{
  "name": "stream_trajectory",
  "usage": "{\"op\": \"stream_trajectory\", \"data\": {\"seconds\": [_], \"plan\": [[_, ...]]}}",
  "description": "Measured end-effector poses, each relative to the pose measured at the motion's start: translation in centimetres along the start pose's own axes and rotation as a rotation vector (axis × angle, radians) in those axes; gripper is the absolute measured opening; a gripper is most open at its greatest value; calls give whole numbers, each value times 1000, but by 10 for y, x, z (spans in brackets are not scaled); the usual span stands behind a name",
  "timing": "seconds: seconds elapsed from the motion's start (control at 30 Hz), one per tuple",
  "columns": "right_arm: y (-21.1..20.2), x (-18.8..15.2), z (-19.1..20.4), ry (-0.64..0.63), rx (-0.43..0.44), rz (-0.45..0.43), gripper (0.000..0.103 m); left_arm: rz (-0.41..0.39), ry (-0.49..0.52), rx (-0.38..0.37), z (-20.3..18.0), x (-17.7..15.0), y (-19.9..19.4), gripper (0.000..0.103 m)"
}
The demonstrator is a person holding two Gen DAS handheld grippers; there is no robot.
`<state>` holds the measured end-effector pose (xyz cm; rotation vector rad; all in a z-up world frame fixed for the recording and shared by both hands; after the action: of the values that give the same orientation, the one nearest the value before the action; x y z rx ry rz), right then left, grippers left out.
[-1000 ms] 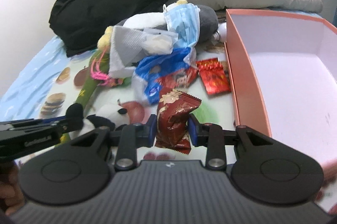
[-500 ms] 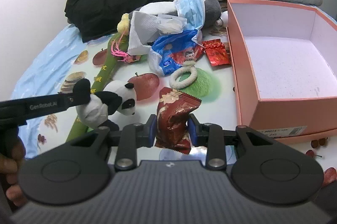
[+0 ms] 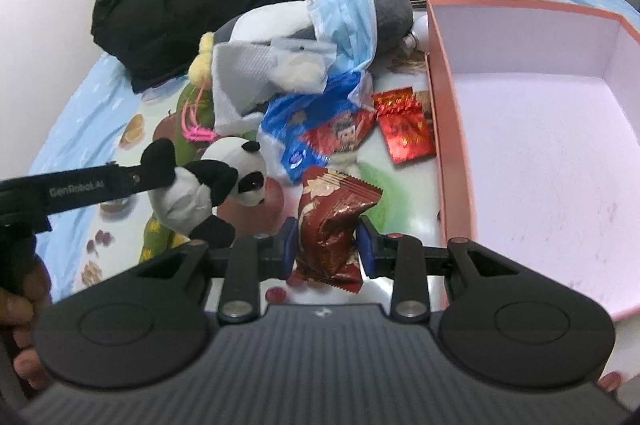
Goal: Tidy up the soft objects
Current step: 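Carry the candy packet with the right tool while the left tool carries the panda toward the pink box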
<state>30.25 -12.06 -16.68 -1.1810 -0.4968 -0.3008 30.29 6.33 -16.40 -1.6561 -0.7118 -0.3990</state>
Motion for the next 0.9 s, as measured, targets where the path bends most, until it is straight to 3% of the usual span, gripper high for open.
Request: {"op": "stream_trajectory", "data": {"seconds": [0.17,0.33,0.63,0.9], "plan": [[-20,30,-8,57,-3,16,35,33,2,-17,-21,34,-6,21],[-31,43,-25,66,-30,-31,35,1,16,-52,-44,49,-3,21],[-41,34,-43,63,-77,-167,35,-111,75,-172,-74,45,-5,21],[-89,20,-33,75,-70,-243,35,-180,71,-215,-87,30,-54,21]]}}
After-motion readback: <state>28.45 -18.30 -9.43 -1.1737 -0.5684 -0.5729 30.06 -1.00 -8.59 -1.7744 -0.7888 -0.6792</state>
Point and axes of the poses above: each gripper's, at about its wrist camera, not at the fingertips, and y roughly the way its jaws point, z to its left, x to its top, the point moved 7 cm from there along y, roughly the way its jaws point, and after that the axes turned 5 degrees about y, right-handed, at the moved point
